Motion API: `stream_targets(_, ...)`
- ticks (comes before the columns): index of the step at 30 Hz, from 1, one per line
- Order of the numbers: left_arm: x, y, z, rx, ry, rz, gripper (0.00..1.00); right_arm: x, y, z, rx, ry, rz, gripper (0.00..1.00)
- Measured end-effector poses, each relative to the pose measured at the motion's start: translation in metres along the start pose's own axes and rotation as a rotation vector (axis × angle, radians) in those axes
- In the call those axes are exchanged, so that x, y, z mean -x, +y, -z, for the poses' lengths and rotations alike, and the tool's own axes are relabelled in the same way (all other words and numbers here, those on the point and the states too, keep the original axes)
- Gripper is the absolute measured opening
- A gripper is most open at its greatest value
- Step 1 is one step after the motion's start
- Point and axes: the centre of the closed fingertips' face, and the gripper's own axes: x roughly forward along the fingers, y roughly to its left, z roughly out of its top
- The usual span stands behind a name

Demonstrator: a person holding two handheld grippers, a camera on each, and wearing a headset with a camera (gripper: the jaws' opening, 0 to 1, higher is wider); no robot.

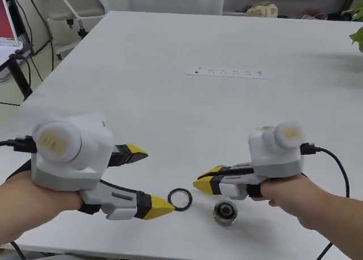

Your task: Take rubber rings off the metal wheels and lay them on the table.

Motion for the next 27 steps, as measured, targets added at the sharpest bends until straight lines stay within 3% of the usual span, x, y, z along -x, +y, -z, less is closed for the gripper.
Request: stream_targets(27, -0.023, 0.014, -0.027, 0.013, -0.029, 0.01, 0.62, 0.036, -0.028, -0.014, -0.009, -0.096, 0.098, 0.15)
